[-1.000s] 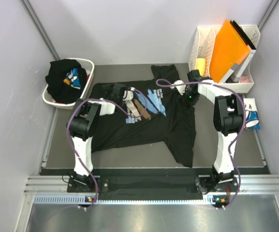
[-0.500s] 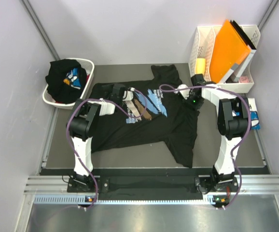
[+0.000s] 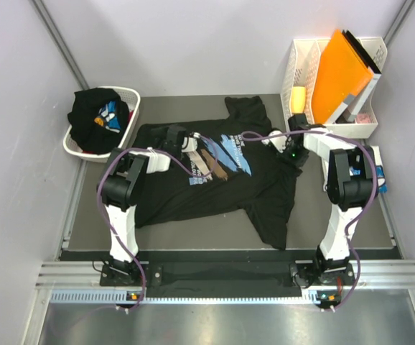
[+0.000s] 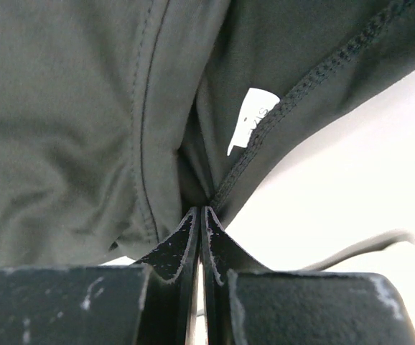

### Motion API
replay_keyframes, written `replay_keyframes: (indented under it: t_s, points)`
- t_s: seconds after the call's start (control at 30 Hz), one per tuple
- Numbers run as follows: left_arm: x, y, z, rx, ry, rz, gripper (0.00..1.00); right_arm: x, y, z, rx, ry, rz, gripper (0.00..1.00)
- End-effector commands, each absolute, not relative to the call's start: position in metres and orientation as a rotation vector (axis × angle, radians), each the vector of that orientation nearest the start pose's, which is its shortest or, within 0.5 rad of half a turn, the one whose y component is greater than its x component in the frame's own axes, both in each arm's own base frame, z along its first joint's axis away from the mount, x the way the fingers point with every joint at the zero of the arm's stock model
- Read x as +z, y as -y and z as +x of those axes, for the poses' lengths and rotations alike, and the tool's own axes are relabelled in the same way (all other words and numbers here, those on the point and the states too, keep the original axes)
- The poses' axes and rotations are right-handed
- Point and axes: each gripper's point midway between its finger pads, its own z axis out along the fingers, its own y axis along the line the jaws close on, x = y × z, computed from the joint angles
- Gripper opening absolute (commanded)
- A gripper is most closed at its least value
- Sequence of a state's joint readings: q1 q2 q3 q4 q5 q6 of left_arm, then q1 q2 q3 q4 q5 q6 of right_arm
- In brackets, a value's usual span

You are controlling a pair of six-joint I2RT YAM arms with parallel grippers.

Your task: Fold and stack the t-shirts

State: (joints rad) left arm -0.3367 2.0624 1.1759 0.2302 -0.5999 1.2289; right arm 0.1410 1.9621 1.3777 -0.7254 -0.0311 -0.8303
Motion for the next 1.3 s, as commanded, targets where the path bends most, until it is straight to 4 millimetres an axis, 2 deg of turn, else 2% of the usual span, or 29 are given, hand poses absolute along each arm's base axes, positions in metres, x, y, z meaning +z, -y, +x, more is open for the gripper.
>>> replay_keyframes:
  t_s: [0.0, 0.07, 0.1, 0.13, 0.2, 0.23, 0.27, 0.33, 0.37, 0.43, 0.47, 0.5, 0.53, 0.57, 0.6, 0.63, 0.67, 0.7, 0.73, 0.77, 0.8, 0.83, 0.87, 0.9, 0.93, 1.0, 1.07, 1.13, 1.27]
  points:
    - [0.069, 0.035, 0.497, 1.125, -1.914, 1.382, 0.98, 0.034, -0.016, 0.384, -0.121, -2.584, -1.339, 0.09]
    - [0.072, 0.036, 0.499, 1.127, -1.909, 1.367, 0.97, 0.048, -0.022, 0.400, -0.117, -2.541, -1.297, 0.22]
    - [0.077, 0.037, 0.501, 1.127, -1.900, 1.345, 0.98, 0.057, -0.026, 0.407, -0.109, -2.521, -1.254, 0.37]
    - [0.078, 0.037, 0.501, 1.124, -1.899, 1.329, 0.98, 0.065, -0.029, 0.413, -0.100, -2.499, -1.233, 0.42]
    - [0.093, 0.042, 0.507, 1.121, -1.870, 1.275, 0.98, 0.094, -0.042, 0.434, -0.078, -2.410, -1.180, 0.51]
    - [0.099, 0.042, 0.509, 1.123, -1.859, 1.249, 0.98, 0.104, -0.045, 0.440, -0.078, -2.385, -1.163, 0.53]
    - [0.106, 0.043, 0.512, 1.128, -1.842, 1.226, 0.98, 0.124, -0.051, 0.451, -0.076, -2.331, -1.143, 0.53]
    - [0.125, 0.047, 0.516, 1.126, -1.803, 1.183, 0.98, 0.146, -0.058, 0.458, -0.067, -2.286, -1.117, 0.54]
    - [0.141, 0.050, 0.518, 1.119, -1.780, 1.165, 0.98, 0.165, -0.065, 0.464, -0.046, -2.241, -1.107, 0.54]
    - [0.146, 0.057, 0.515, 1.070, -1.781, 1.202, 0.98, 0.180, -0.069, 0.459, -0.022, -2.222, -1.116, 0.54]
    - [0.157, 0.060, 0.511, 1.042, -1.777, 1.210, 0.98, 0.183, -0.074, 0.455, 0.006, -2.212, -1.135, 0.53]
    - [0.158, 0.063, 0.506, 1.011, -1.785, 1.236, 0.98, 0.180, -0.075, 0.443, 0.025, -2.227, -1.190, 0.47]
    - [0.148, 0.064, 0.494, 0.966, -1.827, 1.312, 0.98, 0.177, -0.076, 0.437, 0.038, -2.234, -1.221, 0.43]
    - [0.150, 0.069, 0.484, 0.900, -1.822, 1.364, 0.97, 0.164, -0.075, 0.425, 0.056, -2.272, -1.254, 0.38]
    - [0.147, 0.071, 0.475, 0.859, -1.831, 1.411, 0.95, 0.157, -0.072, 0.414, 0.065, -2.289, -1.298, 0.20]
    - [0.143, 0.071, 0.465, 0.829, -1.838, 1.464, 0.95, 0.149, -0.070, 0.407, 0.067, -2.308, -1.317, 0.12]
    - [0.136, 0.072, 0.444, 0.758, -1.854, 1.543, 0.91, 0.132, -0.064, 0.391, 0.073, -2.354, -1.348, 0.06]
    - [0.133, 0.071, 0.433, 0.734, -1.861, 1.580, 0.85, 0.125, -0.062, 0.385, 0.069, -2.363, -1.372, 0.01]
    - [0.131, 0.069, 0.425, 0.720, -1.863, 1.607, 0.78, 0.118, -0.059, 0.379, 0.069, -2.379, -1.382, 0.00]
    - [0.124, 0.064, 0.405, 0.684, -1.890, 1.664, 0.70, 0.106, -0.056, 0.366, 0.077, -2.412, -1.396, 0.00]
    - [0.122, 0.065, 0.397, 0.656, -1.893, 1.685, 0.48, 0.102, -0.056, 0.363, 0.079, -2.416, -1.398, 0.00]
    - [0.120, 0.064, 0.389, 0.634, -1.910, 1.690, 0.35, 0.098, -0.055, 0.358, 0.086, -2.427, -1.398, 0.00]
    - [0.122, 0.062, 0.380, 0.611, -1.923, 1.697, 0.26, 0.092, -0.054, 0.351, 0.095, -2.445, -1.403, 0.00]
    - [0.116, 0.062, 0.366, 0.558, -1.952, 1.735, 0.10, 0.089, -0.054, 0.350, 0.096, -2.450, -1.393, 0.00]
    - [0.114, 0.062, 0.359, 0.523, -1.979, 1.723, 0.04, 0.086, -0.054, 0.347, 0.105, -2.459, -1.390, 0.00]
    - [0.110, 0.066, 0.336, 0.408, -2.013, 1.764, 0.00, 0.080, -0.055, 0.343, 0.122, -2.473, -1.387, 0.00]
    - [0.108, 0.068, 0.325, 0.347, -2.027, 1.768, 0.00, 0.076, -0.057, 0.342, 0.141, -2.483, -1.383, 0.00]
    - [0.097, 0.065, 0.316, 0.337, -2.045, 1.792, 0.00, 0.076, -0.057, 0.344, 0.148, -2.484, -1.380, 0.00]
    - [0.076, 0.049, 0.325, 0.486, -2.039, 1.797, 0.00, 0.077, -0.060, 0.351, 0.167, -2.487, -1.380, 0.00]
